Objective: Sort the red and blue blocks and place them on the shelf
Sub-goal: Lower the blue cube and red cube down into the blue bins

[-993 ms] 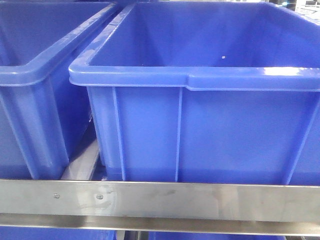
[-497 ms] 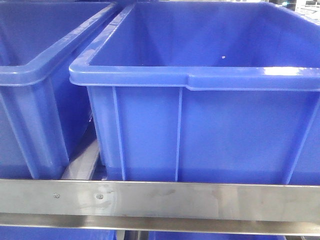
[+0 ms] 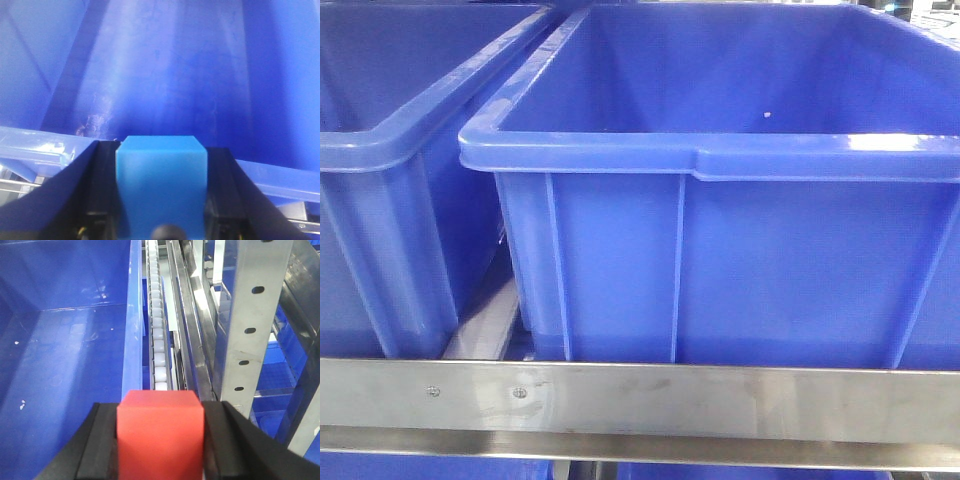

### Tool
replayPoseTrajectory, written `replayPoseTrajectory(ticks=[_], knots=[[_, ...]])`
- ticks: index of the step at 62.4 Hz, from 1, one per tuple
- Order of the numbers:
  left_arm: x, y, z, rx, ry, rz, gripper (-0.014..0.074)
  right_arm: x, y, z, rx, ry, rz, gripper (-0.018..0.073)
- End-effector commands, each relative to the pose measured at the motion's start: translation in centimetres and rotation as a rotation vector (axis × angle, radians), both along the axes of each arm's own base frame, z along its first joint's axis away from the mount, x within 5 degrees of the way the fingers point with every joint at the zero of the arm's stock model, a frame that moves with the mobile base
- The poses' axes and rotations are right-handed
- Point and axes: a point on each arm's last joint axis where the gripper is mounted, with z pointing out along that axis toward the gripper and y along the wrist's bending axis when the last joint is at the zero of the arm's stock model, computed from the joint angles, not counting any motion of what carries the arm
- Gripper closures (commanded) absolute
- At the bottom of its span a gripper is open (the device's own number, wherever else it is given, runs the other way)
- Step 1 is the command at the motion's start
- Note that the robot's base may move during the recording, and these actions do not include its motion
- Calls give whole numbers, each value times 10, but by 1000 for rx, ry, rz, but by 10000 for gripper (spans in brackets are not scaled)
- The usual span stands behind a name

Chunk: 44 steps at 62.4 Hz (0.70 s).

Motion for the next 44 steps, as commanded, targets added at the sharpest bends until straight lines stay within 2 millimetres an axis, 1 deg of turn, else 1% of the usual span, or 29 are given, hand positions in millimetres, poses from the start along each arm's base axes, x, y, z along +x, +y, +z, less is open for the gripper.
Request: replayPoseTrajectory(ticks=[1,24,44], knots=[[3,-1,15,-11,-100,-12,463,1,-2,17,-14,-109,-14,502],[3,-1,15,-11,-100,-12,463,1,-2,17,-14,-110,-14,502],[3,-1,15,-11,-100,-12,463,2,-2,22,-17,-167,-17,502]])
